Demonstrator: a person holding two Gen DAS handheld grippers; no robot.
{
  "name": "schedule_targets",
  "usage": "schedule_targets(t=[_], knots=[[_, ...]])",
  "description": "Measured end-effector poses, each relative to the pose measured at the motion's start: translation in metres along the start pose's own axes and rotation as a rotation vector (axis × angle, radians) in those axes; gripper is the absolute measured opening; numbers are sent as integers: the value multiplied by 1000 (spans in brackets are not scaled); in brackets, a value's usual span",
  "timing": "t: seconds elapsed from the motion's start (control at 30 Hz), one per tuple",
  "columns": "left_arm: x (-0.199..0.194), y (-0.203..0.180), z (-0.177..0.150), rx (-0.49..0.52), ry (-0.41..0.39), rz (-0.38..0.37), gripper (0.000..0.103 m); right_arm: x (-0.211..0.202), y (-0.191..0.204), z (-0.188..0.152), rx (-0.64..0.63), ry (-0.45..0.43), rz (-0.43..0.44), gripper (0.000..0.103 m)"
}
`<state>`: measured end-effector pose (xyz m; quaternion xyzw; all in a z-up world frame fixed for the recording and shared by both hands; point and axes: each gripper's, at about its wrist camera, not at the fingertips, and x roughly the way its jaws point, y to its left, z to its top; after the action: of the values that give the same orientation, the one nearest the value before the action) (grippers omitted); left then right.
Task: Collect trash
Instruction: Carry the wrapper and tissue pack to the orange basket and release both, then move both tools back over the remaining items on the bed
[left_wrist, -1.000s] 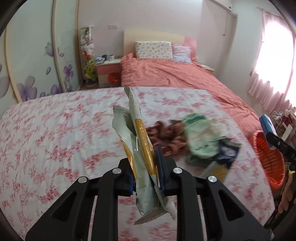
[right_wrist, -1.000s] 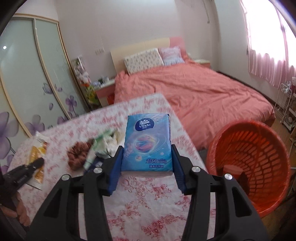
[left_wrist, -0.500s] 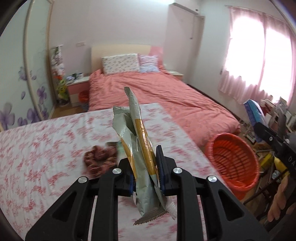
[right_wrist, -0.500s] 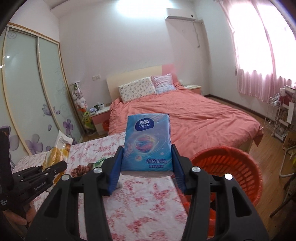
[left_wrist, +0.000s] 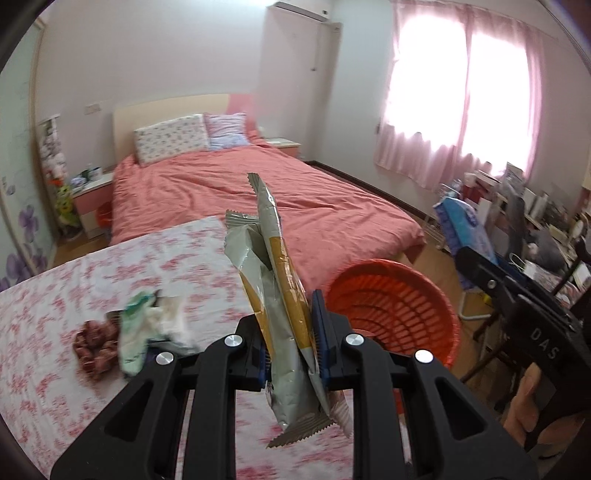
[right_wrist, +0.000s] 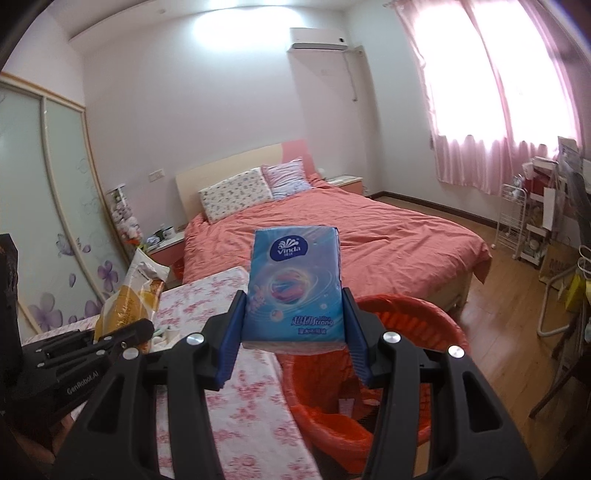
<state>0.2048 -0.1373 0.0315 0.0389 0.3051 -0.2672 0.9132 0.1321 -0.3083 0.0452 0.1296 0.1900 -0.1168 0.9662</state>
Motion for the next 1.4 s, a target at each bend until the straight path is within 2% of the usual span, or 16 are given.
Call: schedule_targets(t=[0.43,0.7,0.8,0.83,0.87,1.0,1.13,1.27,1.4], knots=[[59,-65,7,83,76,-152,20,22,-77,-2,126,22,-52,49],[97,-91,4,116,137,-185,22,56,-111,-4,179,55,-63,51],[110,-90,0,105,168,-161,43,68,-119,-8,190,76,-63,54],[113,-86,-3,98,176,-144,54,72,-120,-10,191,83,-69,54],[114,-83,-5,92,183,-137,57,75,-122,-12,192,92,-70,55],[118,-71,-14,77,214,-96,59,83,-121,-22,198,112,-82,62],[104,-56,-19,68,200,-20,67,81,-109,-30,150,111,-134,72],[81,-33,-24,66,161,55,72,82,-95,-37,110,129,-137,73],[58,-5,-28,49,124,129,72,84,-75,-42,73,152,-121,73]])
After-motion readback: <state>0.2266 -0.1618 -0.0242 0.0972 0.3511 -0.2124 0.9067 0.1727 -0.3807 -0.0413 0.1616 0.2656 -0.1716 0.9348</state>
